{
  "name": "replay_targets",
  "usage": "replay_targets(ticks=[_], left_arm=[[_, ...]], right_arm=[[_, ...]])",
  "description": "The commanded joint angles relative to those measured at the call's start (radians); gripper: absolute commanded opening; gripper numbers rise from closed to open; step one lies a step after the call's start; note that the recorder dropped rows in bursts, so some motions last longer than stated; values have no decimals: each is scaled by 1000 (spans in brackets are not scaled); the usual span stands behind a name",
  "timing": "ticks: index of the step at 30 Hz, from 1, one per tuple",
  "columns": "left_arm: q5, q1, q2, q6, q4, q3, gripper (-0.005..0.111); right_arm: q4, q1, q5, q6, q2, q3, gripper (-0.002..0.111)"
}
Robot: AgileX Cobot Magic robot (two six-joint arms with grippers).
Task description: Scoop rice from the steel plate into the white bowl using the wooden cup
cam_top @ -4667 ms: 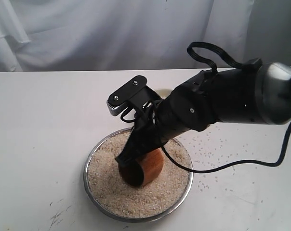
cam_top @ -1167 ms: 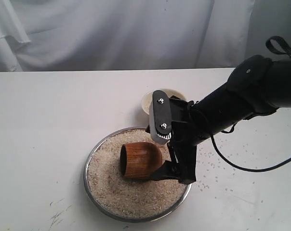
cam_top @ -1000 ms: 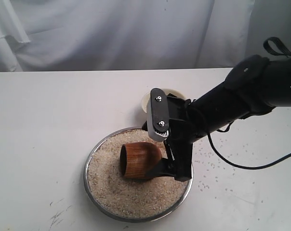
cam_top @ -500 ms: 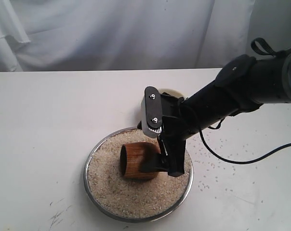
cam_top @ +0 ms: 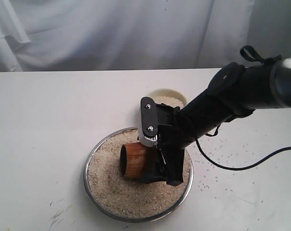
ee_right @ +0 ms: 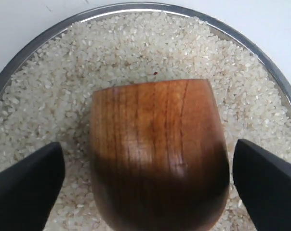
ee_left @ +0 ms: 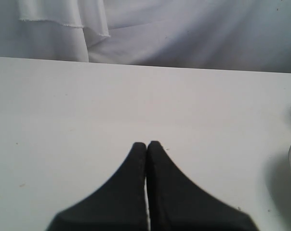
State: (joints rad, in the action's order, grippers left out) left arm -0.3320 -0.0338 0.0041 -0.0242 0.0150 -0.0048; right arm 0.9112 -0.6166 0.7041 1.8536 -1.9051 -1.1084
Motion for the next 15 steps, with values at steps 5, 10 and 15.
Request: replay_targets(ticks=[5,10,15], left_arm=[[13,3,-4,1,-1,5,0],[13,3,-4,1,-1,5,0],[13,3,-4,1,-1,5,0]], right_arm=[[-5,0,-5,-10,-28,-6,85],[-5,0,-38,-43,-28,-6,85],[-5,0,-53,-45,-28,-6,85]])
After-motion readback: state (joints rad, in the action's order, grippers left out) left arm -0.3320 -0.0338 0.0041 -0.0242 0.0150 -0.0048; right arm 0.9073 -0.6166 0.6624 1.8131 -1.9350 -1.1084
